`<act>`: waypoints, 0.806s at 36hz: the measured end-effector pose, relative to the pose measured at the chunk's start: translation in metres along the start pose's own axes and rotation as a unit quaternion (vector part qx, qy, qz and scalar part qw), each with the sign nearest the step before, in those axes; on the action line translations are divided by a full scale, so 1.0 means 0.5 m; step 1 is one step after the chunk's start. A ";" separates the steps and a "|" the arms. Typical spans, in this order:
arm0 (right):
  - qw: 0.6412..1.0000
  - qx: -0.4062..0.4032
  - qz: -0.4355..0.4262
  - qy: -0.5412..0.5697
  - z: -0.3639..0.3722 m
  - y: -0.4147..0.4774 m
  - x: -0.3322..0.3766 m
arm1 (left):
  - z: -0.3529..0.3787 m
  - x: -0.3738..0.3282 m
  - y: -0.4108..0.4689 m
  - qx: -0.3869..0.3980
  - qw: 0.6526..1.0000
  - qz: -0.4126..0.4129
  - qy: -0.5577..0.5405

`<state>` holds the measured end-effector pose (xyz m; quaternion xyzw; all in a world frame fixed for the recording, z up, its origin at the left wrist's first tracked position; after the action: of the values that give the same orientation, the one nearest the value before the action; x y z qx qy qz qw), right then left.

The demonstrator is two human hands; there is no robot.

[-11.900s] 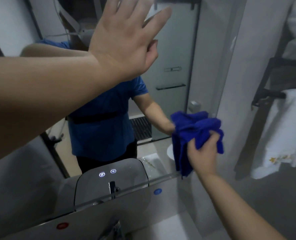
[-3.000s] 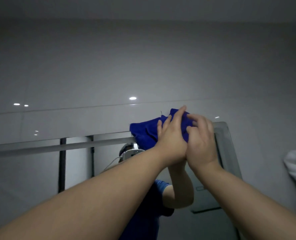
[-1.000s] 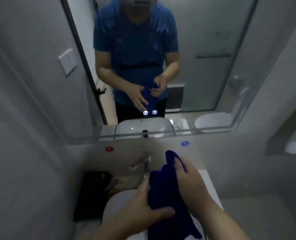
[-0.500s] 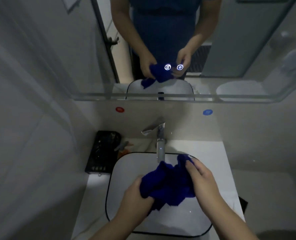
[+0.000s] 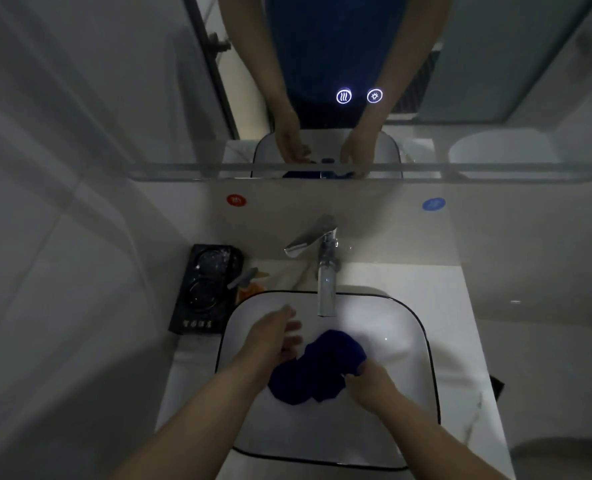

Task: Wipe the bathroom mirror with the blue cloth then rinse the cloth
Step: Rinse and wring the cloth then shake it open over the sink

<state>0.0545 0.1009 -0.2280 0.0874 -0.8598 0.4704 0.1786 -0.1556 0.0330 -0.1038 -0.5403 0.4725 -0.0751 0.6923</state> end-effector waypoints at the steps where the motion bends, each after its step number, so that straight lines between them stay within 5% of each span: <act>1: 1.000 0.008 -0.001 -0.016 0.002 0.005 -0.009 | 0.009 -0.026 -0.003 0.006 1.000 0.015 -0.014; 9: 0.999 0.043 0.011 -0.032 -0.009 0.058 -0.052 | 0.065 -0.174 0.023 0.017 0.993 0.100 -0.059; 14: 0.999 0.035 0.012 -0.008 -0.011 0.057 -0.055 | 0.041 -0.196 0.052 -0.089 0.987 0.126 0.051; 19: 1.000 0.022 -0.001 -0.003 -0.009 0.037 -0.039 | 0.043 -0.204 0.052 -0.016 0.997 0.071 0.011; 29: 0.999 0.015 0.024 -0.013 -0.001 0.044 -0.043 | 0.045 -0.107 0.061 -0.051 0.972 0.228 0.009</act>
<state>0.0673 0.1130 -0.2534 0.0753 -0.8566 0.4866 0.1545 -0.1805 0.0938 -0.0989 -0.4522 0.5927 0.1047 0.6582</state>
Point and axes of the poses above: each hand's wrist, its own y-axis towards the middle knuckle, its own z-axis out of the palm, x = y × z, the point moved 2 cm from there along y, towards the middle knuckle, and after that the axes turned 2 degrees about -y, right-handed, at the moved point
